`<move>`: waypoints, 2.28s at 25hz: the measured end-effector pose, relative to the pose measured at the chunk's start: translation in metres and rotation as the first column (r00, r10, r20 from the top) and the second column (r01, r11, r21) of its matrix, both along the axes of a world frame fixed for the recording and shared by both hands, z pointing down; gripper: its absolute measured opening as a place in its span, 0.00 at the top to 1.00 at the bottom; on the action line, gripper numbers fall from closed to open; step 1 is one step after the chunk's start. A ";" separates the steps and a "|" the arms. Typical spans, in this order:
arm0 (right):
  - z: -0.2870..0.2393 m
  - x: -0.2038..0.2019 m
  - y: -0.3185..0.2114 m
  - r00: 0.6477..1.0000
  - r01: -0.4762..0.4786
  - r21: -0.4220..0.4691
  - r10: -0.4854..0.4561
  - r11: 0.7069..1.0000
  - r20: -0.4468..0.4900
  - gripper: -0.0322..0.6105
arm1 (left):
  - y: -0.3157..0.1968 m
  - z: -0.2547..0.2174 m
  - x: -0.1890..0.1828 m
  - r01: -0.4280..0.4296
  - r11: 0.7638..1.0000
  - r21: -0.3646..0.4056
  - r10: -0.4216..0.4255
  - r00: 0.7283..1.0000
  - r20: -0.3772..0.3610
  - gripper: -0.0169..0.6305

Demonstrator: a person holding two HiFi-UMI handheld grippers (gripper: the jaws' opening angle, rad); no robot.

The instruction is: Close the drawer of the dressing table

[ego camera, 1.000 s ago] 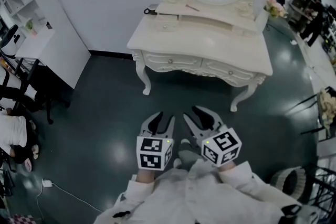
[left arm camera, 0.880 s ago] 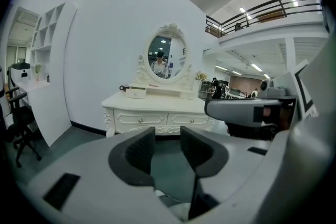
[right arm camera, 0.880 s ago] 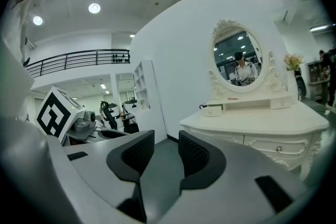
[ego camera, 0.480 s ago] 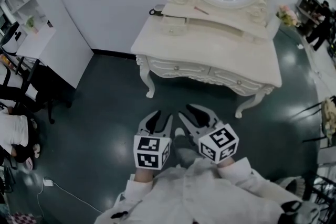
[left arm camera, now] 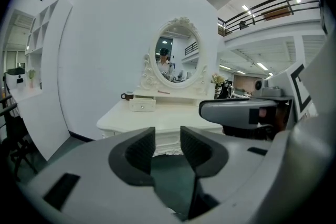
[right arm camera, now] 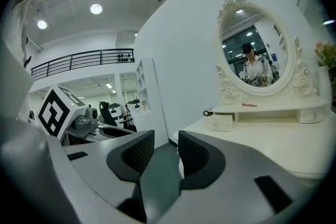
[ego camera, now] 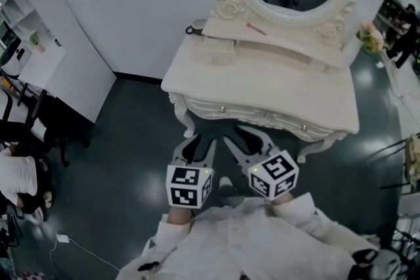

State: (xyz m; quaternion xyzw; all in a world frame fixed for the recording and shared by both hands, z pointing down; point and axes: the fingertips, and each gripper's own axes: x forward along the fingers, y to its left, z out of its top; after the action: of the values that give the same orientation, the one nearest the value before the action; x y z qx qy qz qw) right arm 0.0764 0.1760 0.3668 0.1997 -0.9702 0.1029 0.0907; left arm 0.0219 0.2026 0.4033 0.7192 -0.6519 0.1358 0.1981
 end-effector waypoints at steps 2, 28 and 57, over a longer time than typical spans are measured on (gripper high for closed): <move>-0.002 -0.007 -0.020 1.000 0.002 0.002 -0.002 1.000 0.002 0.76 | -0.020 -0.002 -0.007 0.004 1.000 0.001 -0.004 1.000 -0.009 0.77; 0.028 -0.043 -0.115 0.998 0.014 -0.070 -0.018 0.997 -0.063 0.76 | -0.122 0.028 -0.031 -0.017 0.997 -0.077 0.013 0.999 -0.050 0.77; 0.020 -0.119 -0.325 0.948 -0.319 -0.101 0.315 0.942 -0.052 0.76 | -0.347 0.004 -0.125 -0.313 0.948 -0.060 0.315 0.949 0.025 0.77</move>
State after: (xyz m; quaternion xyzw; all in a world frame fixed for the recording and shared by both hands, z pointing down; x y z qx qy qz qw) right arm -0.0428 -0.1488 0.3870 0.3499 -0.9166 0.1650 0.1009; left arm -0.1028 -0.1442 0.4071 0.8056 -0.5284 0.1962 0.1826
